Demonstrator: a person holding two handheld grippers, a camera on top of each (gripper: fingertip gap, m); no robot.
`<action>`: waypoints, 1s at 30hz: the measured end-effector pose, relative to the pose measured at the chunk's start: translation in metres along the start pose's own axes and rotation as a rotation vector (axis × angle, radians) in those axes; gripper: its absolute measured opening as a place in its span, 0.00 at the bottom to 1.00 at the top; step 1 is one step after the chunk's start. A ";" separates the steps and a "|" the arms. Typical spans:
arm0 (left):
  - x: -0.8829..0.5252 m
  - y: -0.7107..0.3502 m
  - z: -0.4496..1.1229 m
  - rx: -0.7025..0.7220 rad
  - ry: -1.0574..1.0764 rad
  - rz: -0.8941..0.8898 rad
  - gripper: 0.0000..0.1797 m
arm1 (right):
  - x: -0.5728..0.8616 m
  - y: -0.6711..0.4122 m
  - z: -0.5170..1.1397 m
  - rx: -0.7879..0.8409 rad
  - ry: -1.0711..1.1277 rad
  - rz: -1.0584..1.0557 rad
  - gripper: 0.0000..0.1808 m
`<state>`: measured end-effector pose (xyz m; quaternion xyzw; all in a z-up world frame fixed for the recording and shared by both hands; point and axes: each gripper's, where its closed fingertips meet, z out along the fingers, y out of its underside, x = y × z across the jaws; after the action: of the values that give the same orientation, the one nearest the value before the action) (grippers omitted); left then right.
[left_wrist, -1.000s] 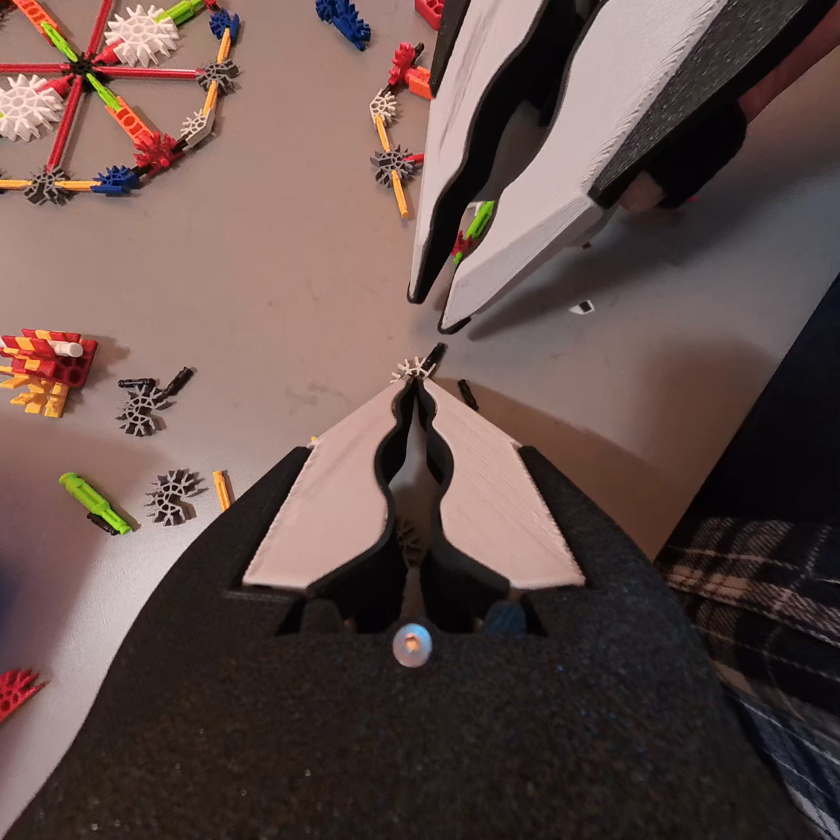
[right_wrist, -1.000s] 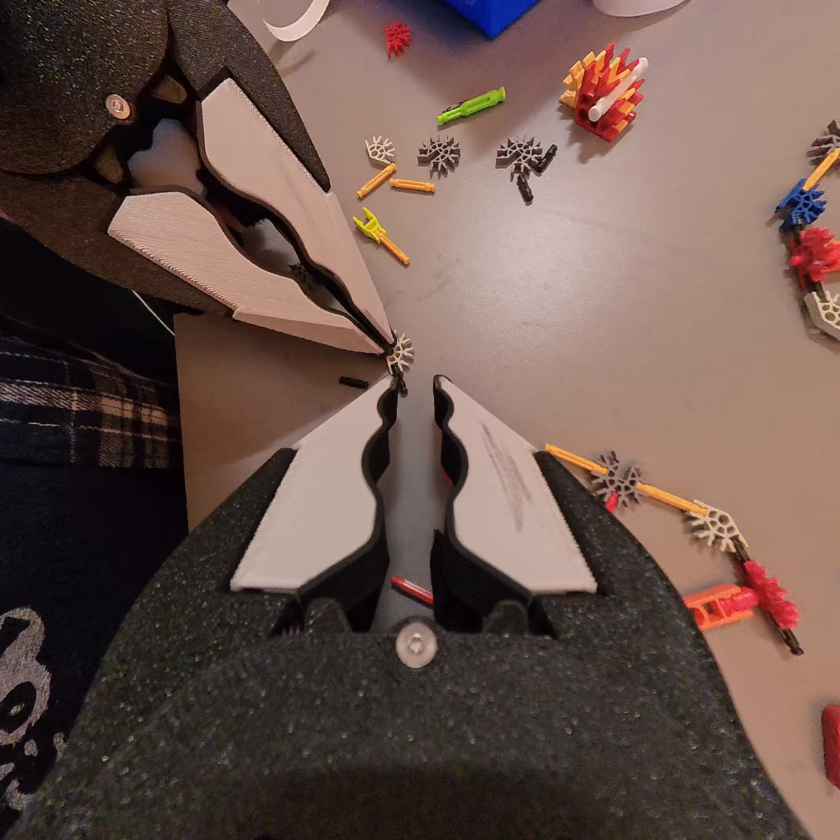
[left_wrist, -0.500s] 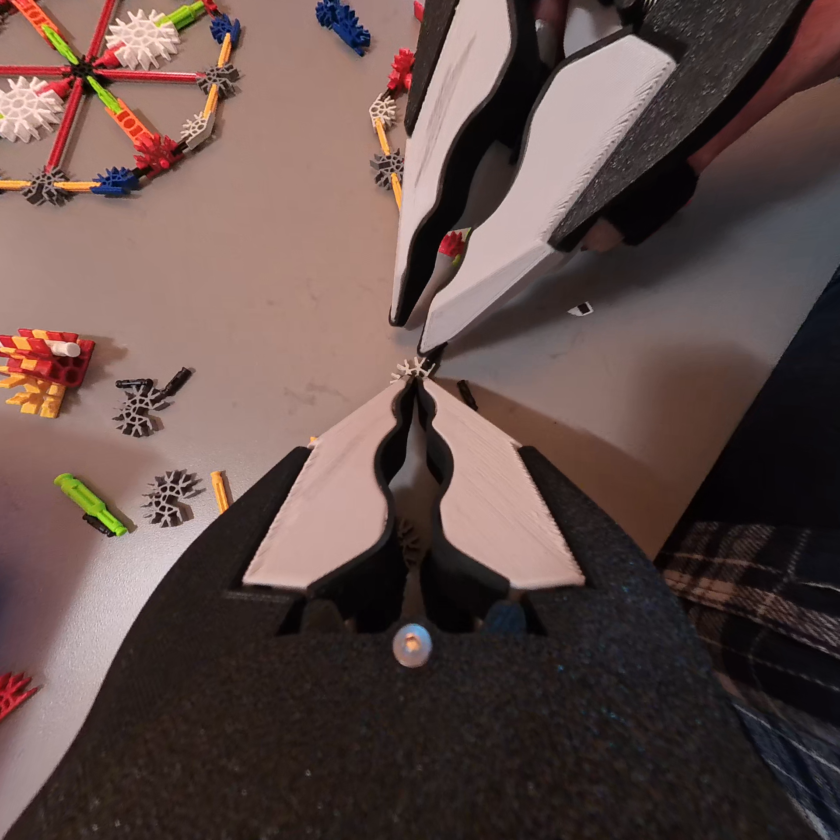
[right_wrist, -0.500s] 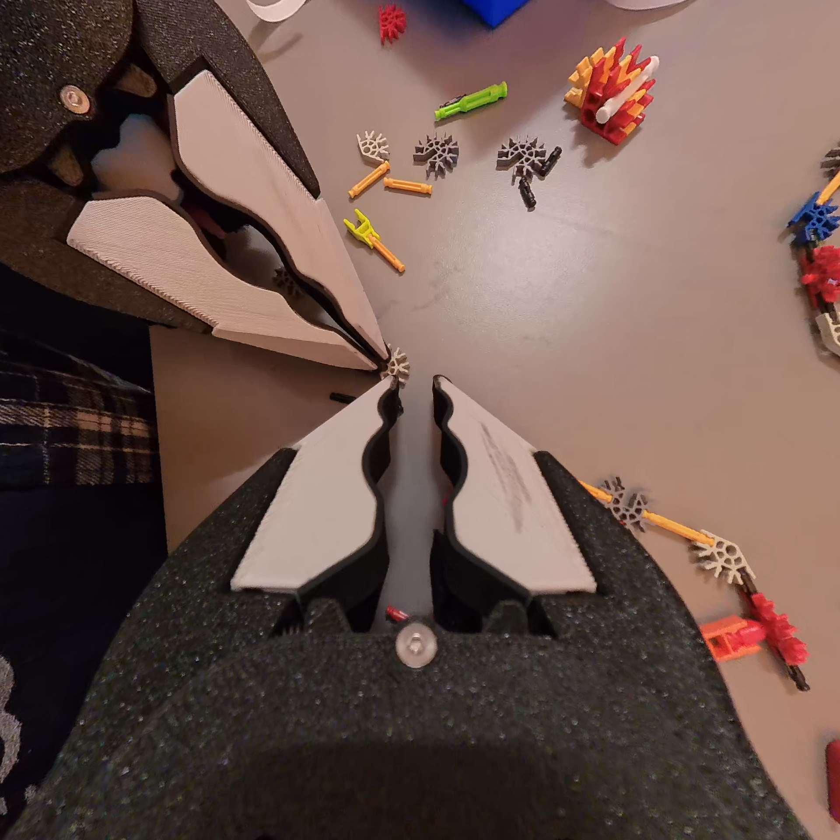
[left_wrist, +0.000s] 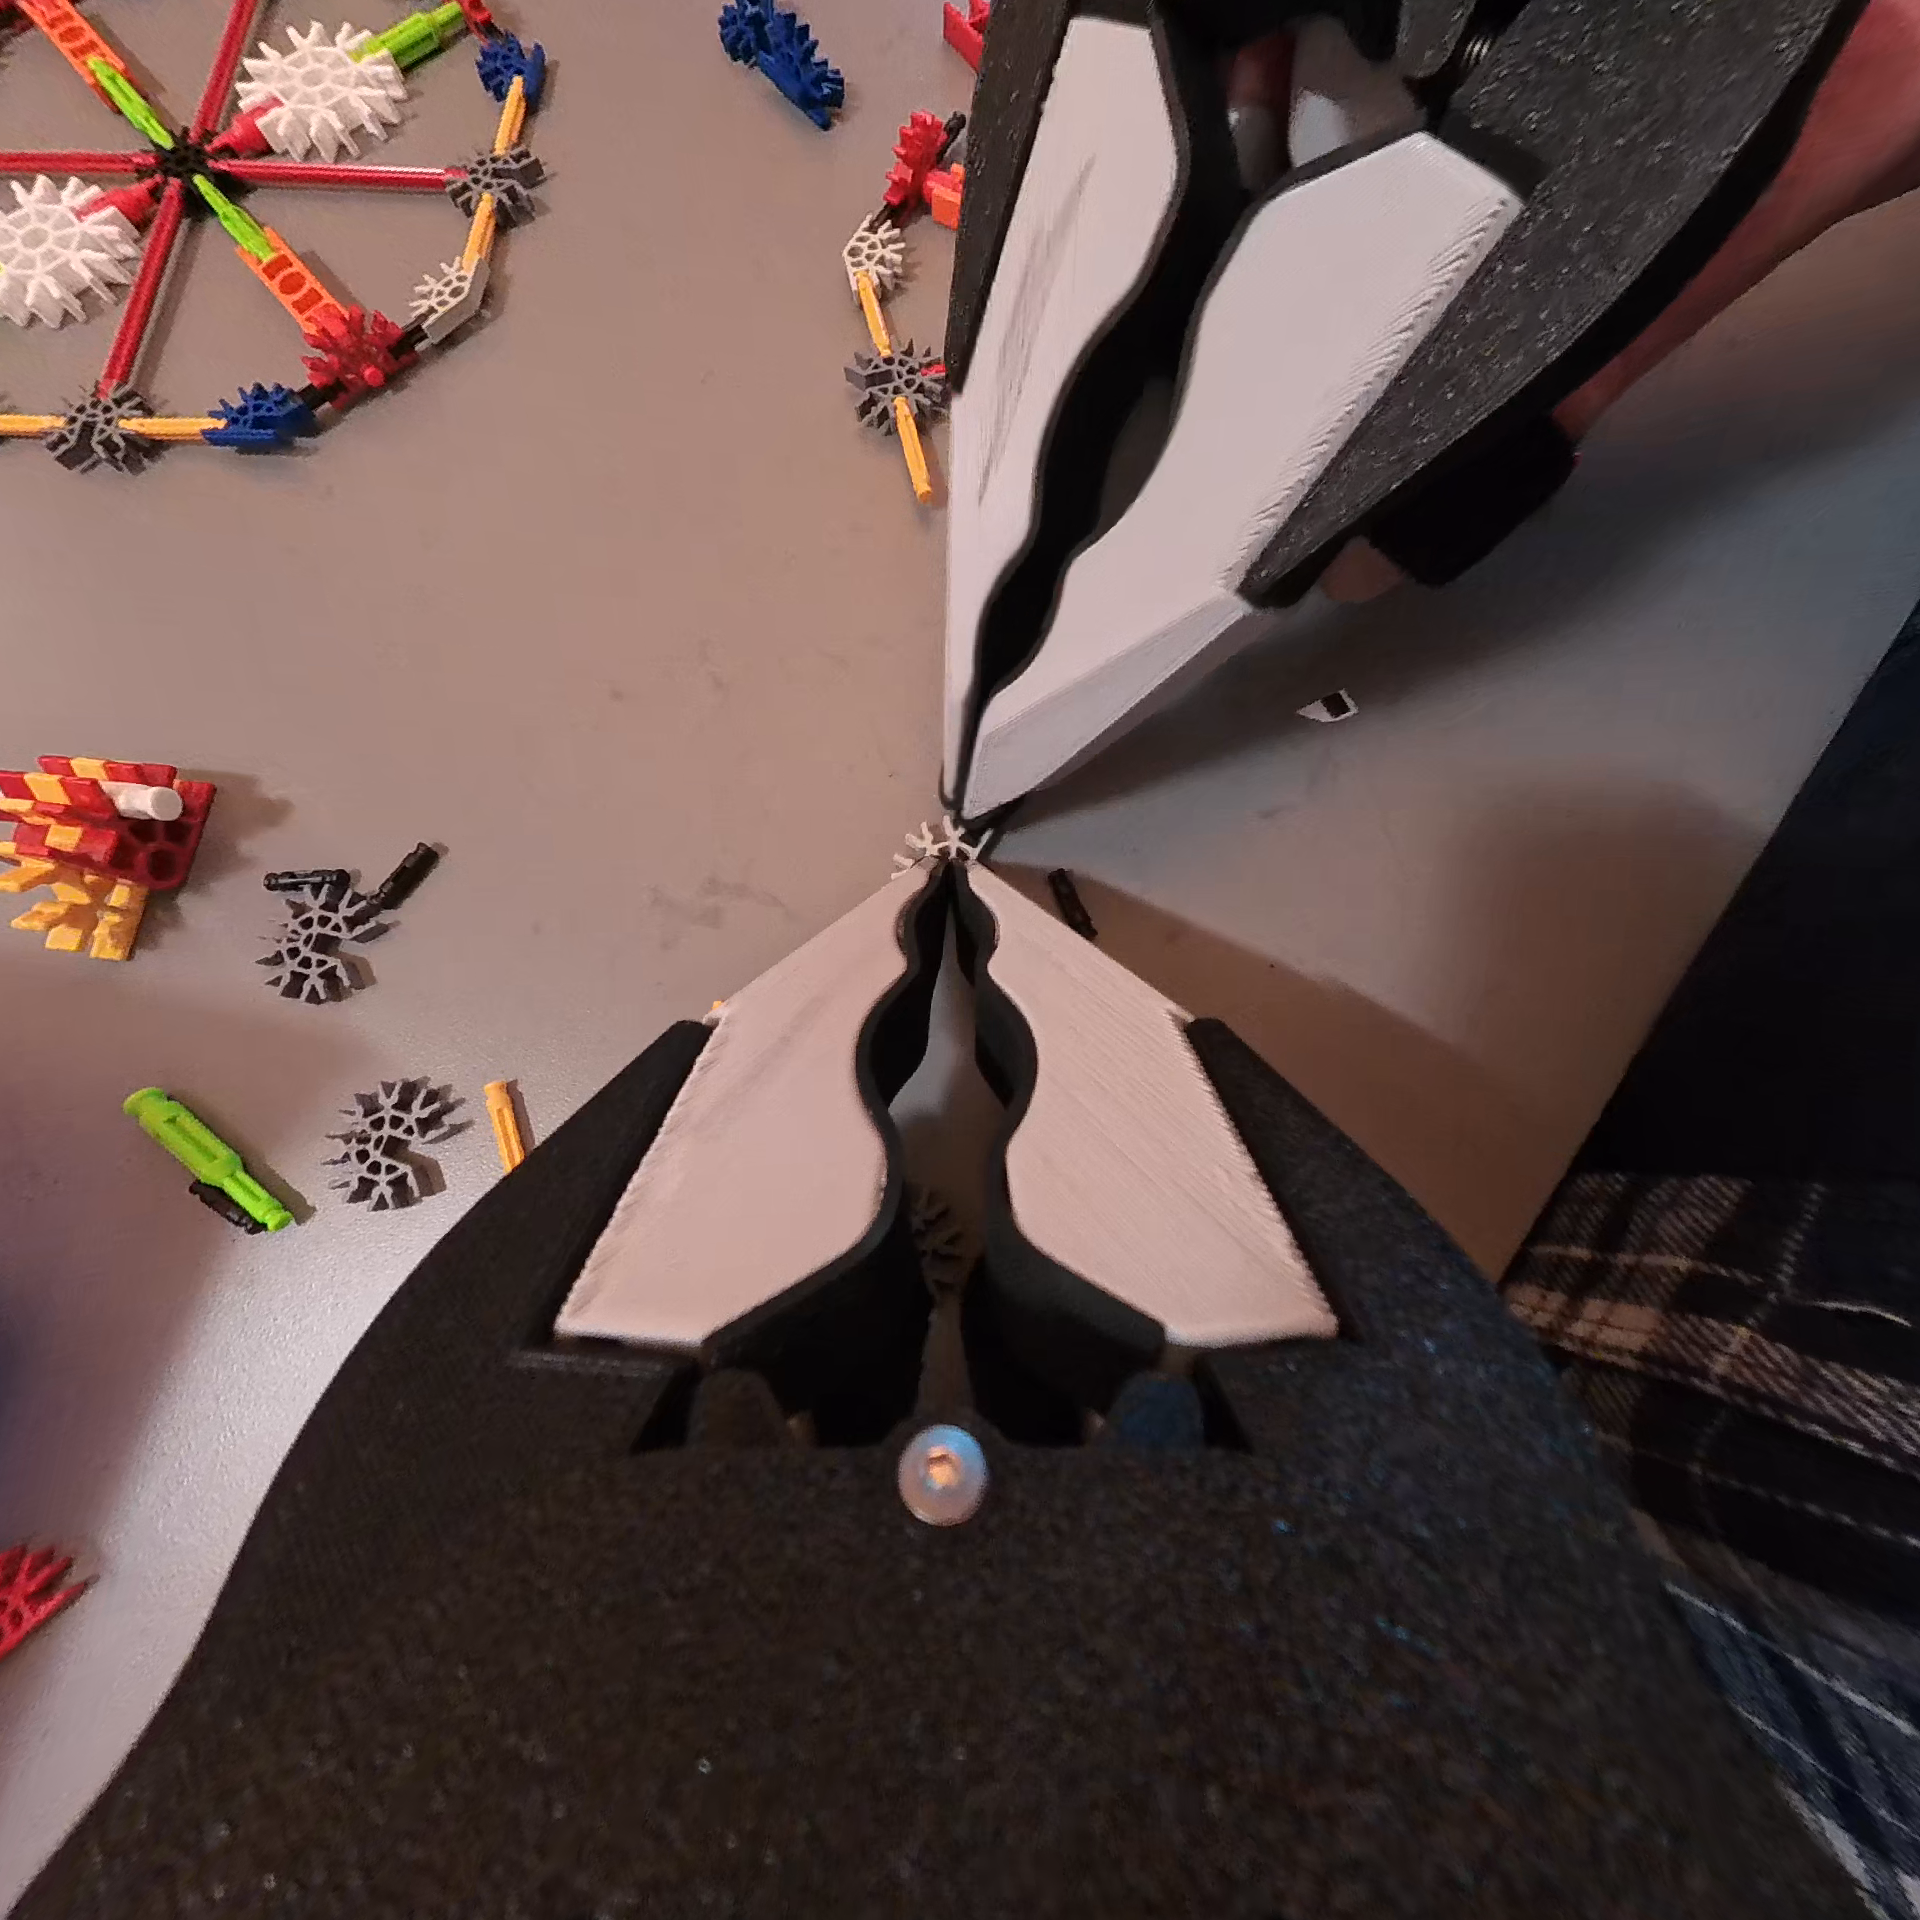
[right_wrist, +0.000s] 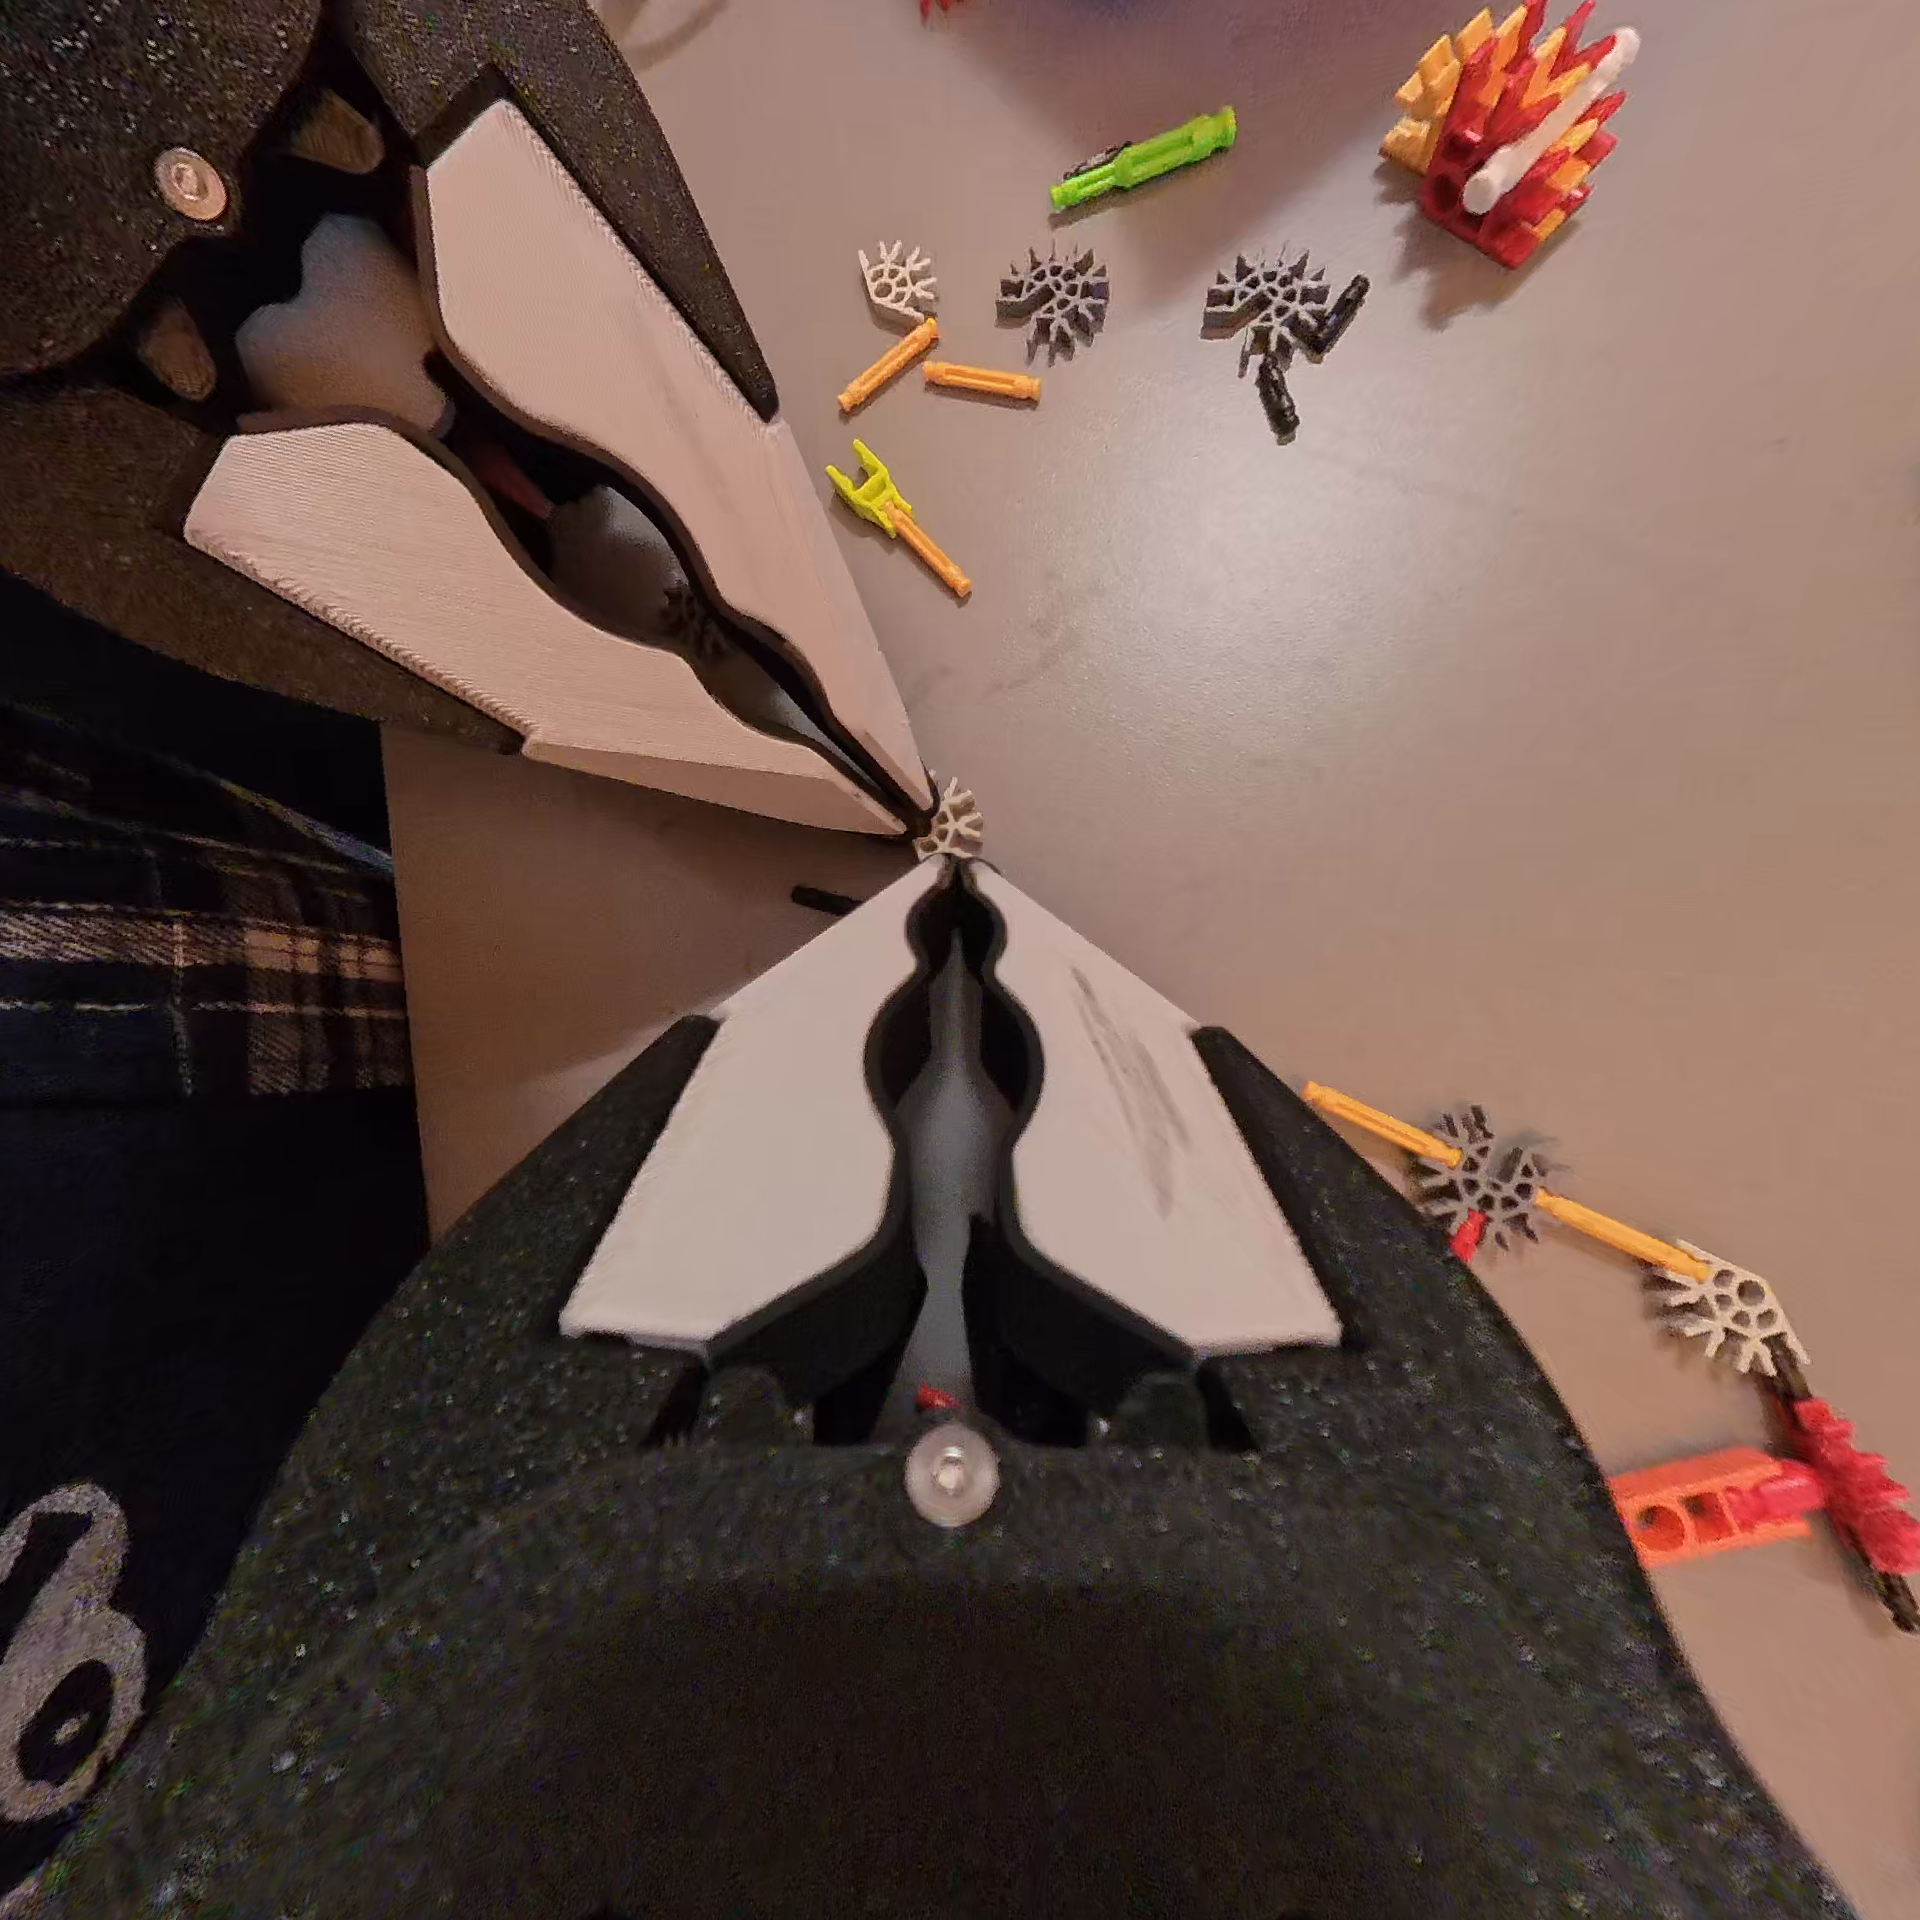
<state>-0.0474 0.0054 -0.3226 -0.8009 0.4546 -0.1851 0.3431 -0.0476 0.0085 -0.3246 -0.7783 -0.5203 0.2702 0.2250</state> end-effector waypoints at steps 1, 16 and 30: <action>0.000 0.000 0.000 0.000 0.002 -0.001 0.00 | 0.000 0.000 0.000 -0.014 -0.004 -0.001 0.00; -0.002 0.001 -0.002 0.005 0.012 0.004 0.00 | -0.002 0.000 0.000 -0.118 0.063 -0.188 0.00; -0.010 0.000 -0.012 -0.036 0.000 0.054 0.08 | 0.043 0.000 -0.094 0.126 0.158 0.041 0.10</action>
<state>-0.0599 0.0093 -0.3144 -0.7943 0.4794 -0.1674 0.3336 0.0275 0.0416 -0.2616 -0.7919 -0.4668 0.2448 0.3084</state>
